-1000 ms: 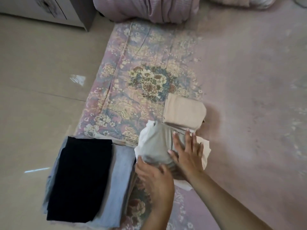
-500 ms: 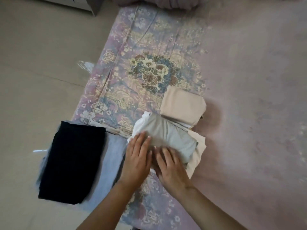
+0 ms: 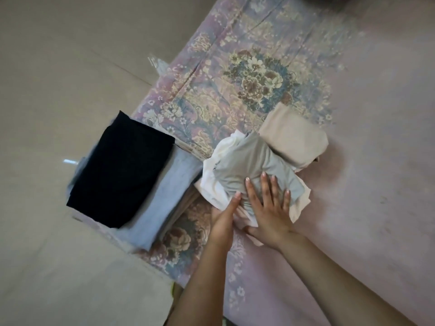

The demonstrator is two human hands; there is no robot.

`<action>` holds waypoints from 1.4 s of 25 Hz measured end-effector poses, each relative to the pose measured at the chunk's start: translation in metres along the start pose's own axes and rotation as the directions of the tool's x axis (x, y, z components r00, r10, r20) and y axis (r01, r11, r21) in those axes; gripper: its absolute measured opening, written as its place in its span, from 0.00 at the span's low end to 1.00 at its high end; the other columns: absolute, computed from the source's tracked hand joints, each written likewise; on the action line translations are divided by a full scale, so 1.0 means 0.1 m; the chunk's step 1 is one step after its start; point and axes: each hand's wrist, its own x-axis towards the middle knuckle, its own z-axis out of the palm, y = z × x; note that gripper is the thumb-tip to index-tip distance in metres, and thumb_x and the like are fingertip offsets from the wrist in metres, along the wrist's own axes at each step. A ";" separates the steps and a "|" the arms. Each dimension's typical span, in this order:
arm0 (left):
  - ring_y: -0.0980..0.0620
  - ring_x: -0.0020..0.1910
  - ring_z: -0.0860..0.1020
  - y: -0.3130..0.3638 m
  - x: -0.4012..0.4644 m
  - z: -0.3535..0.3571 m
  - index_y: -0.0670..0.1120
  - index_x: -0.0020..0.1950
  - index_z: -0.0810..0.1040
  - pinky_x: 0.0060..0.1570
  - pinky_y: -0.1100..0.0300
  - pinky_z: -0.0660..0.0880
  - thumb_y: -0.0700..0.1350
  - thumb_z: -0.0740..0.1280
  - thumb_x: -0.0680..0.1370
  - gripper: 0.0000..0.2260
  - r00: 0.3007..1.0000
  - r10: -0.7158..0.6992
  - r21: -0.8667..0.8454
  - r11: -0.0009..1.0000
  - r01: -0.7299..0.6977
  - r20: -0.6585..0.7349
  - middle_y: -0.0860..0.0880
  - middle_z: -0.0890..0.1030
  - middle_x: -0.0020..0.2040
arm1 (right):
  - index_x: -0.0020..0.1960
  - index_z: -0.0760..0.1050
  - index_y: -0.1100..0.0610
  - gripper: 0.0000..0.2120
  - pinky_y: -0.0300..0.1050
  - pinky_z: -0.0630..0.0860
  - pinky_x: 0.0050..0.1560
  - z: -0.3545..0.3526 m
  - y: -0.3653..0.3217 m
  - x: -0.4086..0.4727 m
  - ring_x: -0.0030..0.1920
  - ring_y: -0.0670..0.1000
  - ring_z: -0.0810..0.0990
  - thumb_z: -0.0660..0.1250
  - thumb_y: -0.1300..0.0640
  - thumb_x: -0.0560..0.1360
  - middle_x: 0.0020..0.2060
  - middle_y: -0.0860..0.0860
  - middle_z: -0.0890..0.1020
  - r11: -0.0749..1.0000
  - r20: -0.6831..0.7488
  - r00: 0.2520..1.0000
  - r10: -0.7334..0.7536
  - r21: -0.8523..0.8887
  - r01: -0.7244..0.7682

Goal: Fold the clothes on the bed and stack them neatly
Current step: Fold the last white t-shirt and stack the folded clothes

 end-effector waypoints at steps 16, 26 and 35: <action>0.50 0.56 0.83 -0.25 0.19 0.29 0.41 0.65 0.76 0.58 0.55 0.79 0.30 0.74 0.71 0.24 0.942 0.203 -0.074 0.970 -0.230 -0.267 0.45 0.83 0.57 | 0.83 0.44 0.53 0.60 0.69 0.37 0.77 -0.12 0.25 0.06 0.80 0.57 0.31 0.81 0.46 0.65 0.81 0.55 0.39 0.998 0.033 0.999 -0.039 -0.042 0.041; 0.43 0.53 0.84 -0.72 -0.41 -0.62 0.39 0.60 0.81 0.55 0.51 0.80 0.28 0.70 0.74 0.16 0.880 0.064 -0.177 0.970 -0.165 -0.470 0.39 0.84 0.56 | 0.80 0.61 0.56 0.52 0.77 0.50 0.72 0.42 -0.35 -0.72 0.80 0.66 0.51 0.81 0.45 0.62 0.80 0.62 0.58 0.956 0.055 0.981 -0.184 -0.222 0.192; 0.32 0.70 0.68 -0.53 -1.26 -1.08 0.34 0.70 0.68 0.69 0.42 0.66 0.42 0.70 0.75 0.26 0.673 0.661 0.852 0.516 -0.086 -0.333 0.31 0.71 0.68 | 0.83 0.50 0.50 0.46 0.66 0.34 0.76 0.66 -0.65 -1.01 0.80 0.58 0.34 0.72 0.46 0.74 0.82 0.54 0.40 0.963 0.190 0.946 -0.261 -0.022 0.270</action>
